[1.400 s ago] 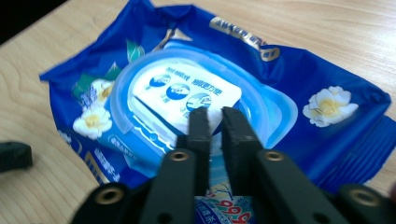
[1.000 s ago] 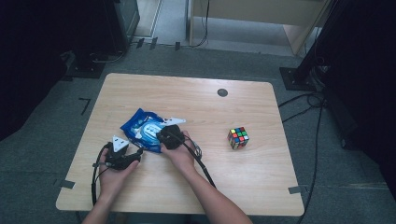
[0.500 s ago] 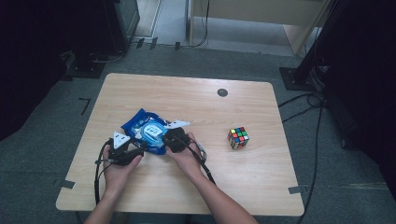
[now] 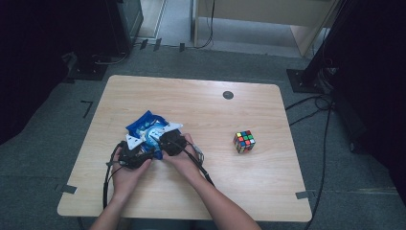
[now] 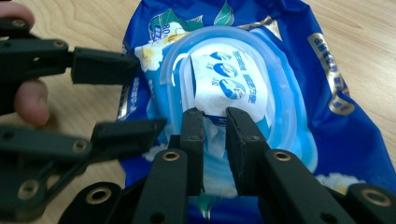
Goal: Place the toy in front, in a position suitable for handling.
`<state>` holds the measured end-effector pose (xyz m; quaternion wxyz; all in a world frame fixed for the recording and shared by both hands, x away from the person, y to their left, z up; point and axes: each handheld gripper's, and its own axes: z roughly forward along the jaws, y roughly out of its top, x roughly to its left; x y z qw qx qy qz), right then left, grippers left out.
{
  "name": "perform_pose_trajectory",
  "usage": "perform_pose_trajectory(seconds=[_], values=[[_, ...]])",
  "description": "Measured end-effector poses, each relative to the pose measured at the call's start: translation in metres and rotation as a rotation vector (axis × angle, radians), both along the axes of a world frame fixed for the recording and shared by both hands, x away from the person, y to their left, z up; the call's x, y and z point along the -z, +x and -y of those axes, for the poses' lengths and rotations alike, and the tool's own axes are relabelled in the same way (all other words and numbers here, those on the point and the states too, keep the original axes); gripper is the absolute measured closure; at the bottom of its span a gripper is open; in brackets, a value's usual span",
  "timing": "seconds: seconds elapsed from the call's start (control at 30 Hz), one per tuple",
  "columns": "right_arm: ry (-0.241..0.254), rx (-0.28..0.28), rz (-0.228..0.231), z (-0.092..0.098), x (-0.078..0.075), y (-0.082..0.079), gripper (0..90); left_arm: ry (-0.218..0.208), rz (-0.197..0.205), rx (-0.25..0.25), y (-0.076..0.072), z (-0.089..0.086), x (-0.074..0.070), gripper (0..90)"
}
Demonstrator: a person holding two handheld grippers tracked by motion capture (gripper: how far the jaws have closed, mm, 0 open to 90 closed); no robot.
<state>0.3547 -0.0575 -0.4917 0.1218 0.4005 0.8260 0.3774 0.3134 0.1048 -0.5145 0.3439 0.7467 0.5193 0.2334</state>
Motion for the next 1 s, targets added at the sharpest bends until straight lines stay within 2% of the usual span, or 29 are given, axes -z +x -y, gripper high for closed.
perform_pose_trajectory(seconds=[0.13,0.23,0.47,0.57,0.67,0.77,0.8,0.9,0.97,1.0], values=[[0.031,0.044,0.026,0.002,-0.001,0.006,73.6,-0.001,0.003,0.001,-0.001,0.000,0.001,39.5],[0.021,0.063,0.031,0.005,0.001,0.009,72.2,-0.003,-0.001,0.001,-0.001,0.000,0.001,39.5],[0.018,0.021,0.006,-0.001,-0.002,0.015,66.9,-0.005,0.001,-0.001,-0.001,0.000,0.001,39.7],[0.036,0.008,-0.001,-0.007,-0.008,0.018,62.1,-0.003,0.002,0.000,-0.001,0.000,0.001,39.7],[0.010,0.011,-0.020,-0.015,-0.007,0.023,58.9,-0.002,0.002,-0.002,-0.001,0.001,0.001,39.7],[0.001,0.033,-0.031,-0.017,-0.001,0.026,64.6,0.003,0.002,-0.001,-0.001,0.001,0.001,39.7],[0.005,0.040,-0.037,-0.017,0.001,0.026,67.8,0.005,0.002,-0.001,-0.001,0.001,0.001,39.7],[-0.027,0.048,-0.031,-0.018,0.004,0.024,80.0,0.013,0.000,0.002,-0.001,0.001,0.001,39.8],[-0.021,0.048,-0.042,-0.016,0.005,0.024,89.5,0.009,-0.001,-0.002,0.000,0.002,0.001,39.8],[-0.009,0.051,-0.035,-0.014,0.004,0.023,90.0,0.007,-0.002,-0.004,0.000,0.001,0.001,39.8]])
